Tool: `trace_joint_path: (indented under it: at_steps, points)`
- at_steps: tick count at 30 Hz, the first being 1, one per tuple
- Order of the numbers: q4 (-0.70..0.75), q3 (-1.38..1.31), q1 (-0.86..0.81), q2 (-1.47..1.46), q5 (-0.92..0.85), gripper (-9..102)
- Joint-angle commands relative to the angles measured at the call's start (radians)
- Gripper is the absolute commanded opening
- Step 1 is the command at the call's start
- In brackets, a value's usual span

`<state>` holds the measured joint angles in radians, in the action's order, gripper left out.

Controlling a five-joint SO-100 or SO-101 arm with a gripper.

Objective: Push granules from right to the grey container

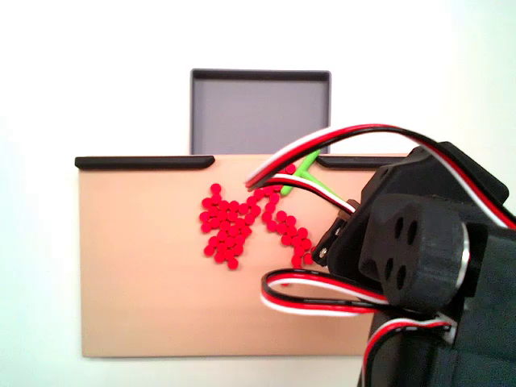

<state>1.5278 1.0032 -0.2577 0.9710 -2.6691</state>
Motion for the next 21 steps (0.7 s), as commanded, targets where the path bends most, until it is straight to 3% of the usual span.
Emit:
trace_joint_path:
  at_steps: [1,21]
  points:
    - [0.006,-0.031,0.011,0.046,0.02,0]
    - [0.006,-0.031,0.046,0.049,0.16,0]
